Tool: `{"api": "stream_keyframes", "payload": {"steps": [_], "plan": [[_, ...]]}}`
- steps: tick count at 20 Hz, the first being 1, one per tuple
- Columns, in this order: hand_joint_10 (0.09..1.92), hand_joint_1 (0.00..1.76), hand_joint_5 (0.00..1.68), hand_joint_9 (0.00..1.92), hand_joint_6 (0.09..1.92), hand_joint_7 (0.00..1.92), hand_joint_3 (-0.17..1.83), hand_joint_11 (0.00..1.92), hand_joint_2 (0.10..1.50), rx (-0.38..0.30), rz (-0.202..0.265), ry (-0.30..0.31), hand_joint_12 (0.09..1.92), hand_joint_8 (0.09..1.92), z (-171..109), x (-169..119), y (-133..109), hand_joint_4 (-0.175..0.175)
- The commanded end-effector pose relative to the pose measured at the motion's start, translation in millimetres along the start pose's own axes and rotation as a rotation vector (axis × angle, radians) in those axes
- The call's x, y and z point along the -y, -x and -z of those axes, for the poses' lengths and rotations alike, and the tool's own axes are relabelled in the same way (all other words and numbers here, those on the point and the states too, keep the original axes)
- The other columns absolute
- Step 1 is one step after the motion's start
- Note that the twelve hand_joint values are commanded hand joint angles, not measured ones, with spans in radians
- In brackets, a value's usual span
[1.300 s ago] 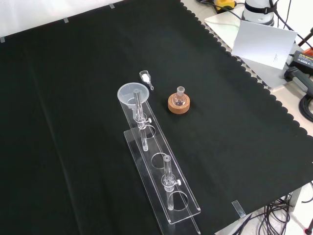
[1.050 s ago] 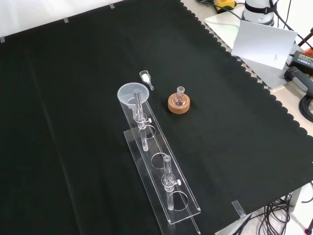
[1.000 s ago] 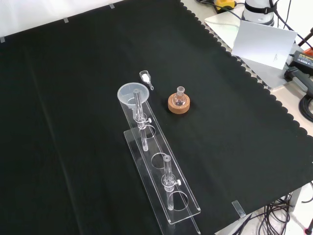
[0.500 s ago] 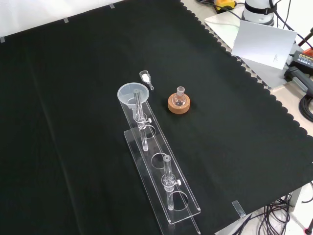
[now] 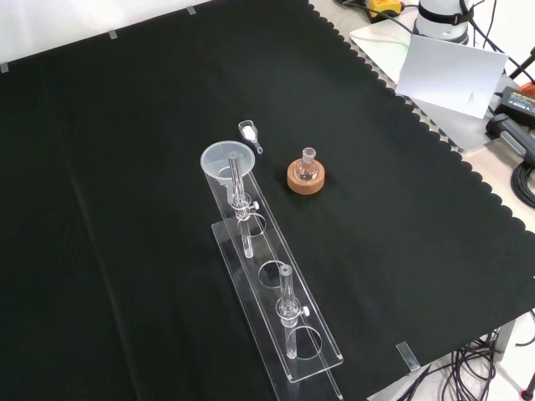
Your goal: Pick up the funnel from the transparent funnel stand.
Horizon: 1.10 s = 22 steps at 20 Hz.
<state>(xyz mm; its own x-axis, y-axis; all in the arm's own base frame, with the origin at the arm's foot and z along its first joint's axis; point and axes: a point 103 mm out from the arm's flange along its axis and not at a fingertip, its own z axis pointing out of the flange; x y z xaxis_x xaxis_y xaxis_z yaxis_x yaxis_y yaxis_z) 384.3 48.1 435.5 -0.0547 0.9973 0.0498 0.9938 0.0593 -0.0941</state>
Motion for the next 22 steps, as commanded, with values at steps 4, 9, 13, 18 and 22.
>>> {"api": "stream_keyframes", "payload": {"steps": [4, 9, 13, 18, 22], "plan": [[0.09, 0.34, 0.0, 0.0, 0.09, 0.0, 0.03, 0.0, 0.66, -0.023, 0.03, -0.007, 0.52, 0.09, -14, -49, -27, 0.08], [0.09, 0.36, 0.0, 0.0, 0.09, 0.0, 0.02, 0.0, 0.66, -0.015, 0.05, -0.025, 0.56, 0.09, -25, -61, -42, 0.086], [0.09, 0.37, 0.0, 0.0, 0.09, 0.0, 0.02, 0.0, 0.66, -0.018, 0.067, -0.029, 0.56, 0.09, -31, -67, -54, 0.087], [0.09, 0.37, 0.0, 0.0, 0.09, 0.0, 0.02, 0.0, 0.66, -0.035, 0.056, -0.029, 0.57, 0.09, -52, -76, -61, 0.087], [0.09, 0.38, 0.0, 0.0, 0.09, 0.0, 0.02, 0.0, 0.66, -0.017, 0.068, -0.086, 0.57, 0.09, -69, -83, -65, 0.085]]}}
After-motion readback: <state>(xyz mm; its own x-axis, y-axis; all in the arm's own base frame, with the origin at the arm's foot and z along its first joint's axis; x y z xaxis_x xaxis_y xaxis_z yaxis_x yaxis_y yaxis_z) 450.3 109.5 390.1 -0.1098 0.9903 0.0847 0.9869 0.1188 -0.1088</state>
